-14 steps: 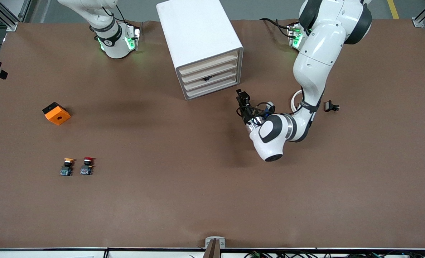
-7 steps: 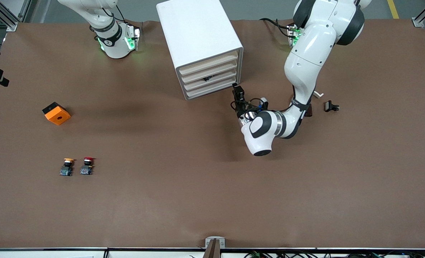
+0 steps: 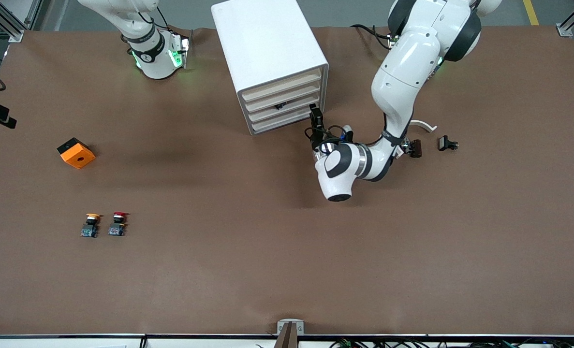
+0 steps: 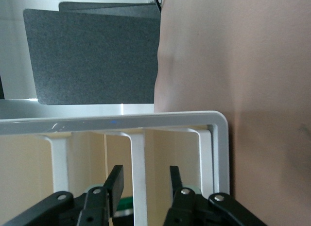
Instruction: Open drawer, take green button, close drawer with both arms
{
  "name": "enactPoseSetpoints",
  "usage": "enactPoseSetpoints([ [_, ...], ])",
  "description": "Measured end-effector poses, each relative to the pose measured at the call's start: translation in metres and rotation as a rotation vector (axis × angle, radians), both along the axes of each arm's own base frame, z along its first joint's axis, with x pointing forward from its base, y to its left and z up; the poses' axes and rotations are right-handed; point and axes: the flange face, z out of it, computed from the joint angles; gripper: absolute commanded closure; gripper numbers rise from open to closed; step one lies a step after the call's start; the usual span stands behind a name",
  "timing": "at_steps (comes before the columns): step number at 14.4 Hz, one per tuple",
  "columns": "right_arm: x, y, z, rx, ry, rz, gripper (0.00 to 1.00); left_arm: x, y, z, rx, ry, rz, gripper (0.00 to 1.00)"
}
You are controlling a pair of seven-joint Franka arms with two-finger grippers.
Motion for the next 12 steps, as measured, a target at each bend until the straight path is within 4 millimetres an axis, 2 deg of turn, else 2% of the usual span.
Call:
enactPoseSetpoints([
  [1,0.007,-0.001,-0.013,0.001,0.017,-0.001,0.0,-0.007,-0.004,-0.001,0.0,0.012,-0.015,0.55],
  [3,0.017,-0.006,-0.035,0.001,0.047,-0.006,0.0,-0.02,-0.013,0.001,-0.01,0.036,-0.041,0.63],
  [5,0.022,-0.011,-0.046,0.001,0.058,-0.012,0.0,-0.028,-0.018,0.001,-0.015,0.048,-0.054,0.72],
  [8,0.024,-0.012,-0.044,0.004,0.052,-0.012,0.0,-0.03,-0.016,-0.002,-0.011,0.055,-0.053,0.86],
  [12,0.025,-0.009,-0.041,0.026,0.035,-0.016,0.0,-0.031,-0.013,-0.01,-0.004,0.068,-0.046,0.88],
])
